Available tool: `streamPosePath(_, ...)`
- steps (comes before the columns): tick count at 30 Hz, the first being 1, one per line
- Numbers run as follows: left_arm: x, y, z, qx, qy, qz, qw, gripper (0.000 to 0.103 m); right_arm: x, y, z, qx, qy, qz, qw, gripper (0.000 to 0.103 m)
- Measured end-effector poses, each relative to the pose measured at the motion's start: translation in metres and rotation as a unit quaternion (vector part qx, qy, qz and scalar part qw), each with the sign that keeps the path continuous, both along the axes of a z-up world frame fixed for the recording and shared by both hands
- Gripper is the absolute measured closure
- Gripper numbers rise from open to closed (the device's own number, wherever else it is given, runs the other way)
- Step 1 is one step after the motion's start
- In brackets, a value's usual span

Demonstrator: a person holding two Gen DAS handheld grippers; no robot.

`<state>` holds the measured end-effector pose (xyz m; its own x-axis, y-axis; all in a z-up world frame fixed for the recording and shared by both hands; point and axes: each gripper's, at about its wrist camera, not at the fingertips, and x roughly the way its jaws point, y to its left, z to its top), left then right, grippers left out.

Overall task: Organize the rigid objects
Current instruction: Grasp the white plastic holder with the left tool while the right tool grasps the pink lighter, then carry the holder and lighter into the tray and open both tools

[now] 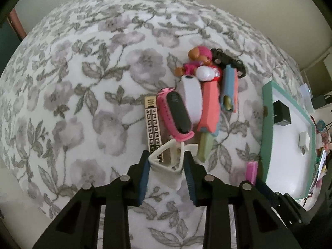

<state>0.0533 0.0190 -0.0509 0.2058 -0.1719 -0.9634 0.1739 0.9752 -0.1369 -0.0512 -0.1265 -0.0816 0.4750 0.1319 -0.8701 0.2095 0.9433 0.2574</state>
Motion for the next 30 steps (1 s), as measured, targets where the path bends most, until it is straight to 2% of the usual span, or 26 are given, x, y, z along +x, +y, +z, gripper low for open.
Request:
streamPosePath(7,-0.001,0.001,0.011,-0.008,-0.016,0.005,0.9998,0.071,-0.005,-0.015,0.021,0.016,-0.035,-0.017,0.999,0.082)
streamPosePath(14,-0.003,-0.008,0.041,-0.024,-0.076,-0.001,0.9969,0.071,-0.011,-0.036,0.04,0.021,-0.06,-0.047,0.997,0.082)
streamPosePath(17,-0.006,-0.018,0.052,-0.043,-0.096,-0.015,0.9944,0.071,-0.015,-0.05,0.044,0.024,-0.062,-0.063,0.996,0.082)
streamPosePath(21,-0.012,-0.034,0.062,-0.043,-0.118,-0.038,0.9913,0.071,-0.018,-0.066,0.044,0.029,-0.058,-0.082,0.994,0.082)
streamPosePath(30,-0.032,-0.077,0.069,-0.049,-0.136,-0.1,0.9844,0.071,-0.03,-0.097,0.047,0.016,-0.051,-0.118,0.992,0.082)
